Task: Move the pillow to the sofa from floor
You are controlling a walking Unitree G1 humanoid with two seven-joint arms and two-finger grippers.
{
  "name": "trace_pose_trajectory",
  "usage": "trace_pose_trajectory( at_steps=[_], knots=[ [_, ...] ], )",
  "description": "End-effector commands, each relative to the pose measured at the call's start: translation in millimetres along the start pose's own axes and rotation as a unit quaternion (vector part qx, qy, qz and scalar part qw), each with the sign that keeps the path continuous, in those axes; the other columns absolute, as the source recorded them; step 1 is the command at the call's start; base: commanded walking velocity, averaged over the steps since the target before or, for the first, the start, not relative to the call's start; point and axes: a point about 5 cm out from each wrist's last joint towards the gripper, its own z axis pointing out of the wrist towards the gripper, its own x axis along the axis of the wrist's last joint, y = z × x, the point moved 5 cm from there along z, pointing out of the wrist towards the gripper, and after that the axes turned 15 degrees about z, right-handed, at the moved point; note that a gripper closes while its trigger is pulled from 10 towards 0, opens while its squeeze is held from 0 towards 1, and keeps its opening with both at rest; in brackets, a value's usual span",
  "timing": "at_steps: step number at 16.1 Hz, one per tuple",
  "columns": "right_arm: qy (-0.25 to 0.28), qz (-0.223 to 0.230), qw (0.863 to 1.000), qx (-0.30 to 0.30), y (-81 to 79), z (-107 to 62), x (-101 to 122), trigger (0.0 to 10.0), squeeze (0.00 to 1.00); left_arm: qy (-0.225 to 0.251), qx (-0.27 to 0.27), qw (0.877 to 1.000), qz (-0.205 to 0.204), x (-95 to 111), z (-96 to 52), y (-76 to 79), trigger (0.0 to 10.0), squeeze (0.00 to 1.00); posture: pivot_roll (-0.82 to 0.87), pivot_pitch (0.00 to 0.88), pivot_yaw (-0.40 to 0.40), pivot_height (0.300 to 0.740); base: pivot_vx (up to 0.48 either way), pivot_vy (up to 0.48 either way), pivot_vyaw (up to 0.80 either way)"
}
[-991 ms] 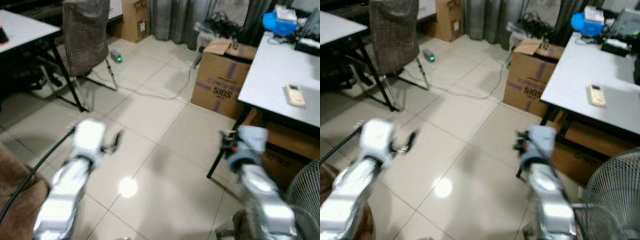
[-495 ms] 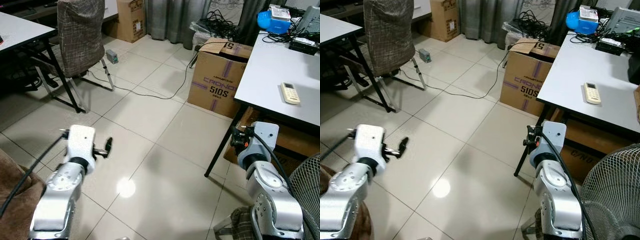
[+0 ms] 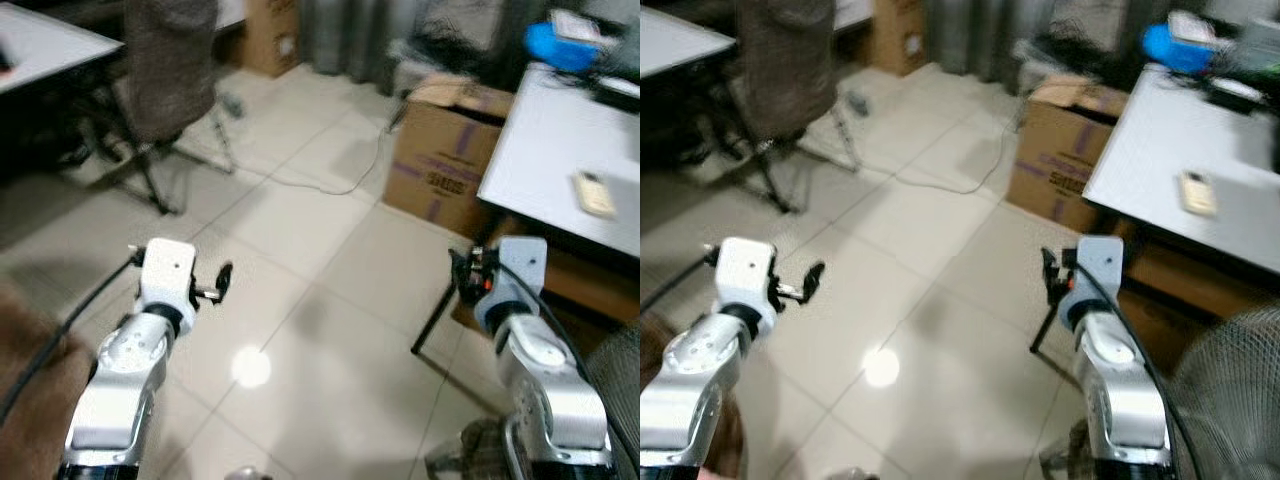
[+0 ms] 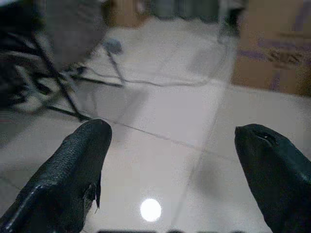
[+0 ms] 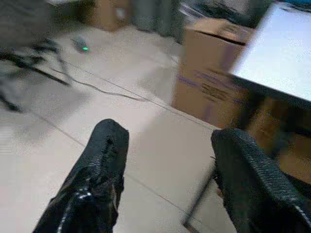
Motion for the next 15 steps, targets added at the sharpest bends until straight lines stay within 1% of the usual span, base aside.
trace_pose_trajectory(
  at_steps=[1,2,3,4,5,7,8,9,10,11,12,15],
  knots=[
    [-0.001,-0.006,1.000,0.015,-5.3,-0.7,-0.9,10.0,1.00,0.006,0.024,1.000,-0.003,2.7,-2.0,-7.4,10.0,0.00,-0.11,0.000,-0.027,0.740,0.000,0.000,0.80],
    [0.000,-0.003,1.000,0.015,-6.6,-0.4,-1.6,10.0,1.00,-0.009,0.030,0.999,-0.010,-3.2,-2.8,-6.8,10.0,0.00,-0.12,0.000,-0.016,0.740,0.000,0.000,0.80],
    [0.003,0.005,1.000,0.022,-11.0,-0.3,-0.1,10.0,1.00,-0.026,0.013,0.999,-0.027,-8.6,-3.4,-1.8,10.0,0.00,-0.12,0.000,-0.008,0.740,0.000,0.000,0.80],
    [0.005,0.007,1.000,0.026,-13.5,-0.9,1.2,10.0,1.00,-0.030,0.003,0.999,-0.035,-9.3,-3.8,0.4,10.0,0.00,-0.12,0.000,-0.007,0.740,0.000,0.000,0.80],
    [0.007,0.018,1.000,0.020,-13.7,-2.3,1.5,10.0,1.00,-0.024,-0.003,0.999,-0.045,-6.7,-3.3,-0.6,10.0,0.00,-0.12,0.000,-0.006,0.740,0.000,0.000,0.80],
    [0.005,0.049,0.999,0.012,-13.9,-3.6,-2.1,10.0,1.00,-0.022,0.001,0.999,-0.029,-5.0,-4.1,-5.6,10.0,0.00,-0.11,0.000,0.011,0.740,0.000,0.000,0.80],
    [0.001,0.058,0.998,0.017,-19.9,-4.9,-5.6,10.0,1.00,-0.027,0.004,1.000,-0.013,-5.8,-6.7,-6.0,10.0,0.00,-0.12,0.000,0.021,0.740,0.000,0.000,0.80],
    [0.001,0.058,0.998,0.017,-19.9,-4.9,-5.6,10.0,1.00,-0.027,0.004,1.000,-0.013,-5.8,-6.7,-6.0,10.0,0.00,-0.12,0.000,0.021,0.740,0.000,0.000,0.80],
    [0.003,0.058,0.998,0.024,-26.2,-6.9,-5.9,10.0,1.00,-0.031,-0.006,0.999,-0.004,-6.5,-9.3,-0.5,10.0,0.00,-0.12,0.000,0.029,0.740,0.000,0.000,0.80],
    [0.006,0.058,0.998,0.027,-27.9,-8.8,-5.3,10.0,1.00,-0.036,-0.017,0.999,-0.001,-7.4,-9.6,3.6,10.0,0.00,-0.13,0.000,0.030,0.740,0.000,0.000,0.80],
    [0.007,0.047,0.998,0.029,-27.6,-12.6,-4.9,10.0,1.00,-0.042,-0.037,0.998,0.006,-7.8,-8.1,10.5,10.0,0.00,-0.13,0.000,0.032,0.740,0.000,0.000,0.80],
    [0.008,0.021,0.999,0.043,-26.9,-16.7,-3.4,10.0,1.00,-0.041,-0.052,0.998,0.020,-6.0,-8.2,13.8,10.0,0.00,-0.14,0.000,0.030,0.740,0.000,0.000,0.80]
  ],
)
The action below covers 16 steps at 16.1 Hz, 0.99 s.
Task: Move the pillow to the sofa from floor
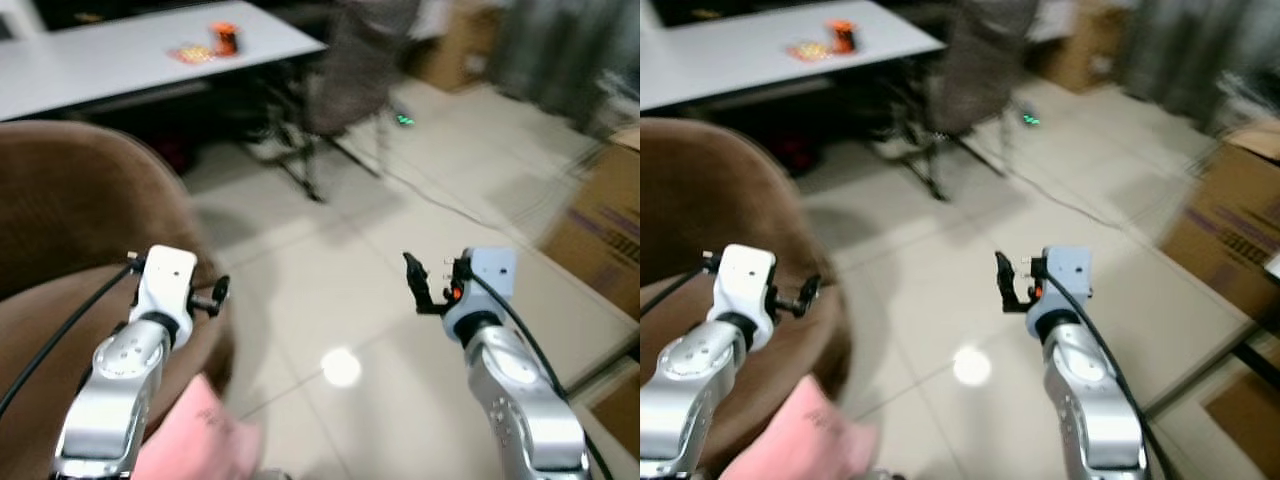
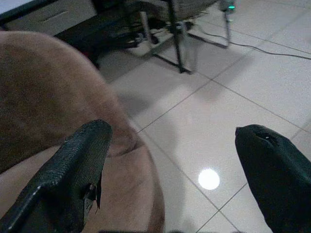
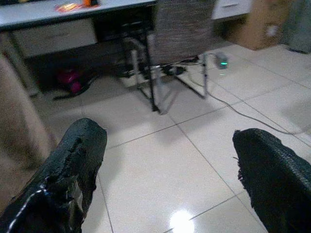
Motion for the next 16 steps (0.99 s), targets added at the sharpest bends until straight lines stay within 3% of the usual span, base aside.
trace_pose_trajectory(
  at_steps=[1,2,4,5,6,8,12,14,16],
  knots=[
    [0.008,-0.002,1.000,0.001,0.3,-3.0,6.5,10.0,1.00,0.007,-0.002,1.000,0.007,4.2,-2.2,0.3,10.0,0.00,-0.15,0.000,0.018,0.740,0.000,0.000,0.80],
    [0.008,-0.002,1.000,0.001,0.3,-3.0,6.5,10.0,1.00,0.007,-0.002,1.000,0.007,4.2,-2.2,0.3,10.0,0.00,-0.15,0.000,0.018,0.740,0.000,0.000,0.80],
    [0.011,0.021,1.000,-0.008,3.1,-3.6,9.1,10.0,1.00,0.051,0.039,0.998,-0.021,20.8,-2.6,-18.7,10.0,0.00,-0.13,0.000,0.008,0.740,0.000,0.000,0.80],
    [0.013,0.014,1.000,-0.013,4.5,-3.0,10.8,10.0,1.00,0.076,0.036,0.996,-0.032,28.8,-4.8,-18.5,10.0,0.00,-0.13,0.000,0.008,0.740,0.000,0.000,0.80],
    [0.021,-0.011,1.000,-0.019,6.9,-2.2,14.5,10.0,1.00,0.077,0.040,0.996,-0.038,28.8,-7.4,-16.6,10.0,0.00,-0.13,0.000,0.010,0.740,0.000,0.000,0.80],
    [0.026,-0.015,0.999,-0.021,7.9,-2.1,17.5,10.0,1.00,0.070,0.042,0.996,-0.044,24.6,-8.7,-15.6,10.0,0.00,-0.13,0.000,0.014,0.740,0.000,0.000,0.80],
    [0.015,-0.019,1.000,-0.012,5.8,-4.0,14.3,10.0,1.00,0.060,0.043,0.997,-0.018,19.8,-14.5,-16.9,10.0,0.00,-0.10,0.000,-0.010,0.740,0.000,-0.213,0.80],
    [0.025,-0.037,0.998,-0.053,12.2,2.3,15.1,10.0,1.00,0.064,0.056,0.996,-0.009,21.0,-16.6,-21.6,10.0,0.00,-0.09,0.000,-0.013,0.740,0.000,-0.480,0.40],
    [0.018,-0.051,0.995,-0.080,17.8,7.7,12.9,10.0,1.00,0.075,0.056,0.996,0.002,24.4,-15.9,-22.2,10.0,0.00,-0.09,0.000,-0.008,0.740,0.000,0.000,0.00]
  ],
)
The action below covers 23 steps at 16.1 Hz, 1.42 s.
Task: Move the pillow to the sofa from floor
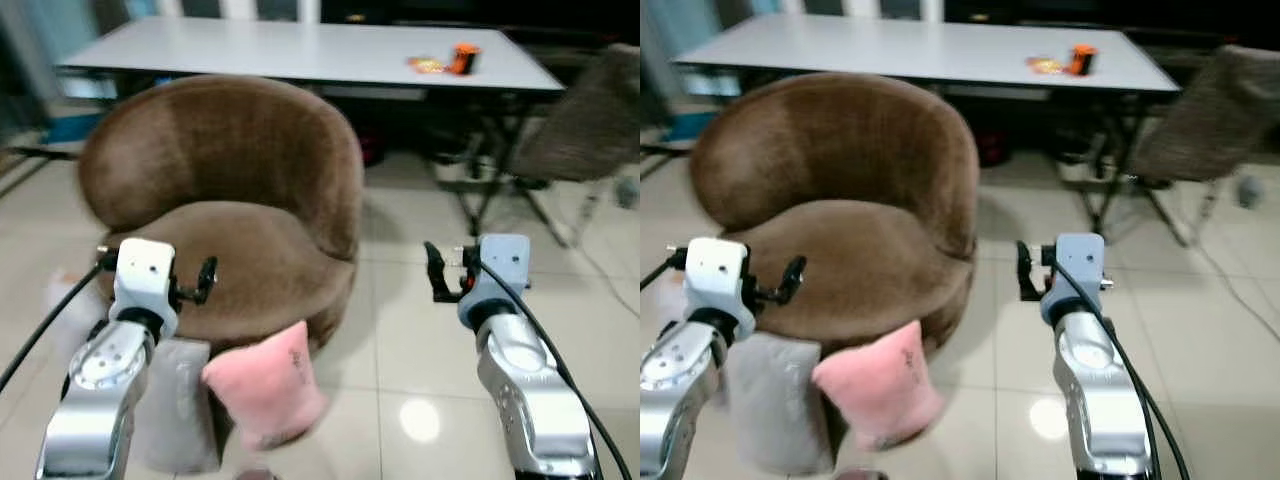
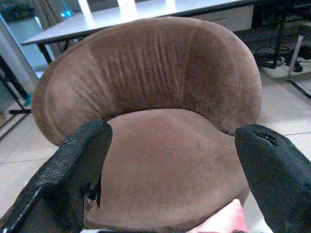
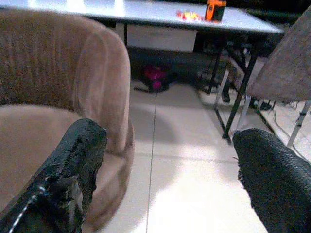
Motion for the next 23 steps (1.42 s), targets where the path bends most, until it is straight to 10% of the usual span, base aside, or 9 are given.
trace_pose_trajectory(
  at_steps=[1,23],
  knots=[
    [0.006,-0.006,1.000,-0.007,1.9,1.5,4.1,10.0,1.00,0.015,-0.001,1.000,0.011,8.9,1.9,-0.9,10.0,0.00,-0.09,0.000,-0.006,0.740,0.000,0.000,0.00],
    [0.037,0.005,0.999,0.030,-11.6,7.5,12.8,10.0,1.00,0.021,-0.003,1.000,0.020,4.6,2.3,-3.8,10.0,0.00,-0.07,0.000,-0.013,0.740,0.172,0.000,0.27]
  ],
)
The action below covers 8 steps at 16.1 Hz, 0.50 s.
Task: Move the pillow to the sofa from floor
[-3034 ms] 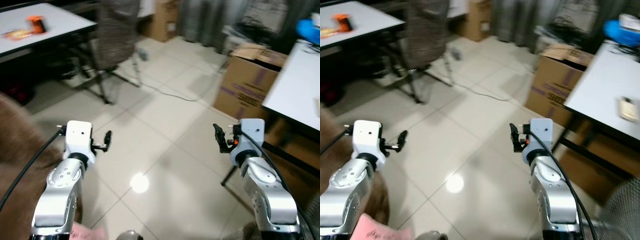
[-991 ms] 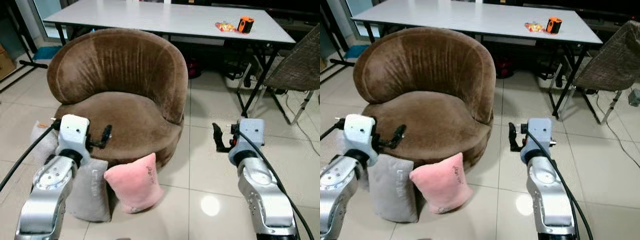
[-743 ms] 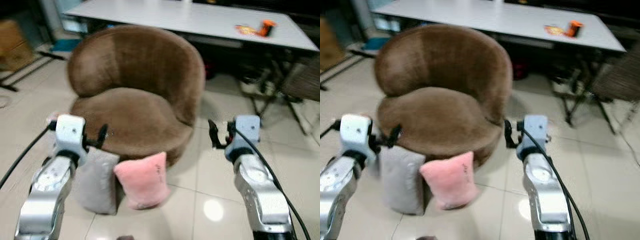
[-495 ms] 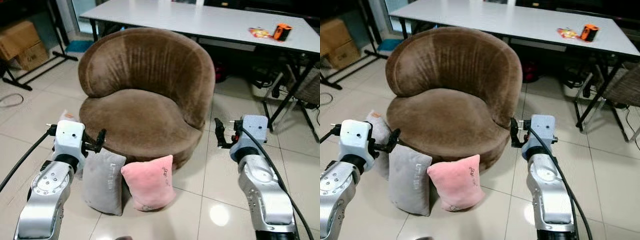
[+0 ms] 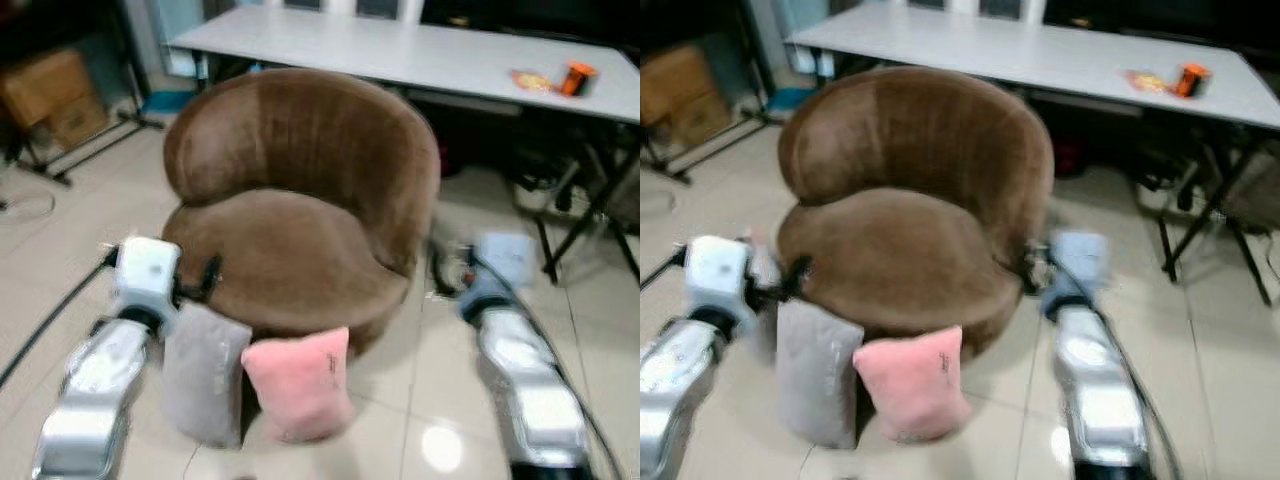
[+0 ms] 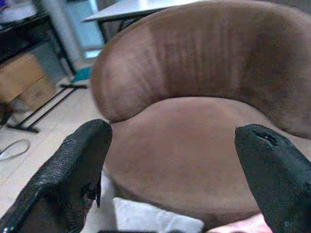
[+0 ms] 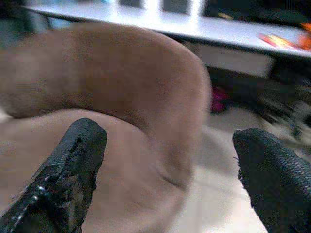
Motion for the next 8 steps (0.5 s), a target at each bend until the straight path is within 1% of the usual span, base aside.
trace_pose_trajectory(
  at_steps=[1,3,7,8],
  knots=[
    [0.009,0.007,1.000,-0.002,6.5,-0.2,3.7,10.0,1.00,0.013,-0.001,1.000,0.004,7.5,1.7,2.3,10.0,0.00,-0.07,0.000,-0.013,0.740,0.289,0.000,0.00],
    [0.011,-0.004,1.000,0.010,4.6,0.6,5.6,10.0,1.00,0.014,0.000,1.000,0.006,7.6,2.0,1.6,10.0,0.00,-0.07,0.000,-0.018,0.740,0.292,0.000,0.00],
    [0.015,0.004,1.000,0.014,2.6,1.1,5.8,10.0,1.00,0.018,0.000,1.000,0.013,8.6,2.7,-0.1,10.0,0.00,-0.06,0.000,-0.014,0.740,0.290,0.000,0.00],
    [0.009,0.016,1.000,0.010,3.2,0.5,4.2,10.0,1.00,0.020,-0.001,1.000,0.015,9.4,2.9,-0.2,10.0,0.00,-0.07,0.000,-0.013,0.740,0.289,0.000,0.00]
  ],
)
